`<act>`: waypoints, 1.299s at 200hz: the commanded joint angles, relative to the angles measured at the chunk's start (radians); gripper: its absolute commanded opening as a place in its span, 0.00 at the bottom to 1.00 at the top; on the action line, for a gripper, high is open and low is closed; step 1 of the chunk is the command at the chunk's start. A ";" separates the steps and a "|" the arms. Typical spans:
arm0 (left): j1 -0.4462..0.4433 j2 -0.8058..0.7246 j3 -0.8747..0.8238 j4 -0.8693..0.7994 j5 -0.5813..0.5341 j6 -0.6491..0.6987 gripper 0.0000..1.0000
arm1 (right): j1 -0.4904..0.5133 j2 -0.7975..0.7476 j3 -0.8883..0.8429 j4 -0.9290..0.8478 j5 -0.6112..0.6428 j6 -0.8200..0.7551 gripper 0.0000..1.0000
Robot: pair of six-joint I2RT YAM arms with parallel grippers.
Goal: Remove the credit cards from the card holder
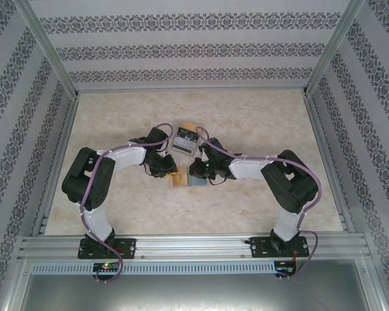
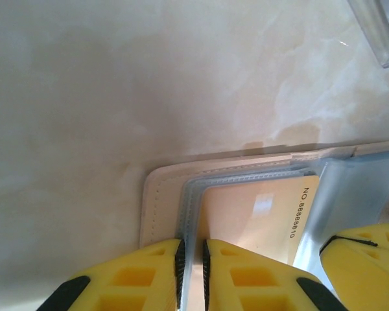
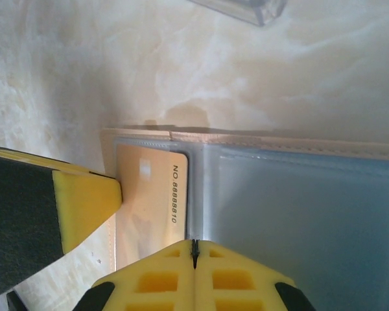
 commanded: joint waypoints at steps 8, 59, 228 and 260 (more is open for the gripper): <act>-0.012 0.013 -0.023 -0.040 -0.055 0.018 0.17 | -0.008 0.011 0.015 0.031 -0.070 -0.005 0.10; -0.013 0.019 -0.026 -0.040 -0.052 0.022 0.15 | -0.004 0.030 0.033 -0.025 -0.099 0.024 0.18; -0.013 0.021 -0.084 0.011 -0.035 0.002 0.15 | -0.014 0.047 -0.023 0.170 -0.157 0.069 0.17; -0.010 0.022 -0.083 0.004 -0.046 0.007 0.15 | -0.023 0.038 -0.049 0.184 -0.152 0.080 0.20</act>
